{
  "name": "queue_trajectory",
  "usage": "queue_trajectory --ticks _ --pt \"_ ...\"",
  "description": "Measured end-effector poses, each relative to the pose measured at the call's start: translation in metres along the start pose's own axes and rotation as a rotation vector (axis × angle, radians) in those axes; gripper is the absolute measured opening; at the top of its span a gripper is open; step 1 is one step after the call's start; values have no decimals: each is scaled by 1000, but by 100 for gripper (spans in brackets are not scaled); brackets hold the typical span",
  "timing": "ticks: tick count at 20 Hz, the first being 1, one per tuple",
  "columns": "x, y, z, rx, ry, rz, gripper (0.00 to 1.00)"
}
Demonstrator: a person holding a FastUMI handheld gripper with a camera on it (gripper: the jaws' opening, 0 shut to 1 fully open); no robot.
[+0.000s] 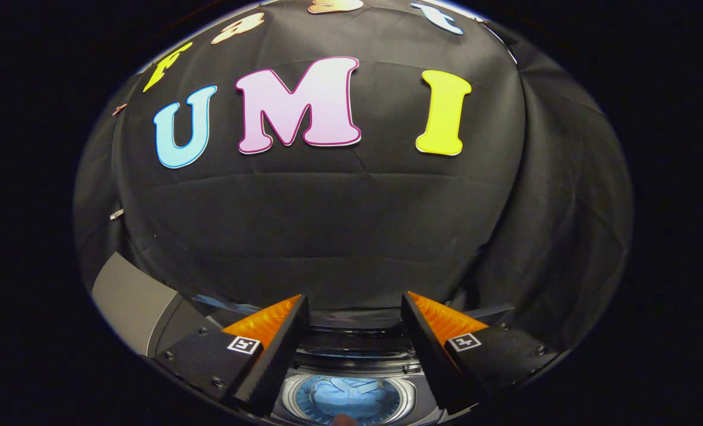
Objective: Put the clothes into the washing machine and then close the washing machine lid.
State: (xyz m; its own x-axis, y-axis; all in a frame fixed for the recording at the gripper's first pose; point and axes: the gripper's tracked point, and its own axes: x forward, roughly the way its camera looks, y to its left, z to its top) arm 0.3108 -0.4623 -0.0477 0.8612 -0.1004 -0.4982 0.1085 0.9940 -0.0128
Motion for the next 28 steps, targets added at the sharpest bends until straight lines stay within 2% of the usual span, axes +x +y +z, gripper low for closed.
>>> queue_trajectory --ticks 4,10,21,28 --pt "23 6 -5 35 20 20 100" --pt "28 7 -10 25 16 35 100" --pt "10 6 -16 9 -16 0 100" --pt "-22 7 -30 1 -27 1 100"
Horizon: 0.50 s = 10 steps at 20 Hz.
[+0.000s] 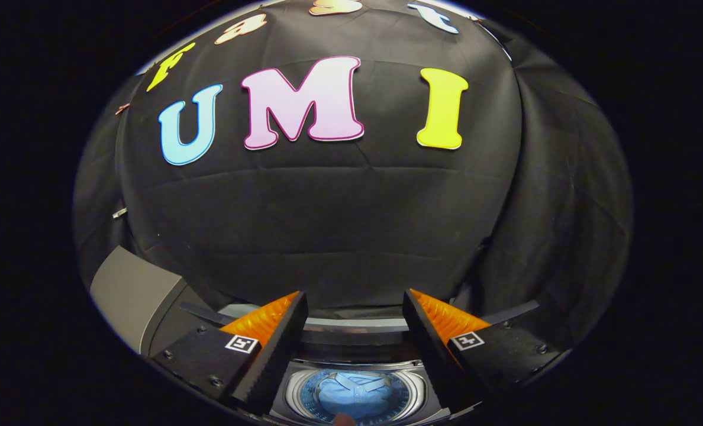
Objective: Put the clothes into the washing machine and then close the washing machine lid.
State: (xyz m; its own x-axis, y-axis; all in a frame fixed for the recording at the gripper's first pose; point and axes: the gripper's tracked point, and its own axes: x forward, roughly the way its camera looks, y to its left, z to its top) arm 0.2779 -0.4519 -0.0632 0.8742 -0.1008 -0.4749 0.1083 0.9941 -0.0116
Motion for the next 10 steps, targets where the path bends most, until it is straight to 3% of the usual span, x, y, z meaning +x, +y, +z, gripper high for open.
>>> queue_trajectory --ticks 10 --pt "-29 1 -19 4 -11 -6 100"
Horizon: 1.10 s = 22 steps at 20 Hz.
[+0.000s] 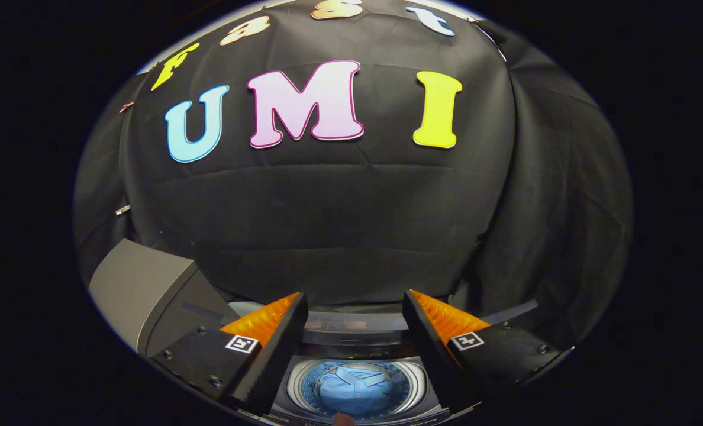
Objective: Put the clothes into the washing machine and then close the washing machine lid.
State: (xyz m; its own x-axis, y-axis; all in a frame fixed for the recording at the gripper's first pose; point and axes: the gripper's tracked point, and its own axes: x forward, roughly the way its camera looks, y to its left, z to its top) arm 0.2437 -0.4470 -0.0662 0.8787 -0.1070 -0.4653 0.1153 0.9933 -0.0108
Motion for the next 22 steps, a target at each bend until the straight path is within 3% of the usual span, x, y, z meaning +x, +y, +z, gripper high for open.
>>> queue_trajectory --ticks 19,22 --pt "-32 2 -30 14 -39 4 100" --pt "-32 0 -48 23 1 -2 100"
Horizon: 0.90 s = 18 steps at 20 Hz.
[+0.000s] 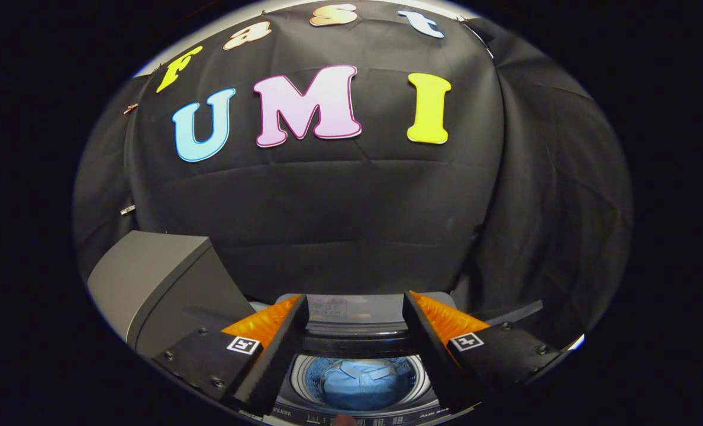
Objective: Put the clothes into the washing machine and then close the washing machine lid.
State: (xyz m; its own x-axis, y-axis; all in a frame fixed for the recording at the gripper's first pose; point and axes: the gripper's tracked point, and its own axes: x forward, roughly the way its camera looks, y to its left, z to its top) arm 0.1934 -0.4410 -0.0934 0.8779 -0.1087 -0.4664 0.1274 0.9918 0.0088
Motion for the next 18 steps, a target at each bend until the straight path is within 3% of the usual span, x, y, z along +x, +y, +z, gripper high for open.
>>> queue_trajectory --ticks 5,11,18 --pt "4 -1 -63 -10 95 -1 100" --pt "-1 -4 -107 -35 176 -17 100" --pt "-4 -3 -102 -28 181 -6 100"
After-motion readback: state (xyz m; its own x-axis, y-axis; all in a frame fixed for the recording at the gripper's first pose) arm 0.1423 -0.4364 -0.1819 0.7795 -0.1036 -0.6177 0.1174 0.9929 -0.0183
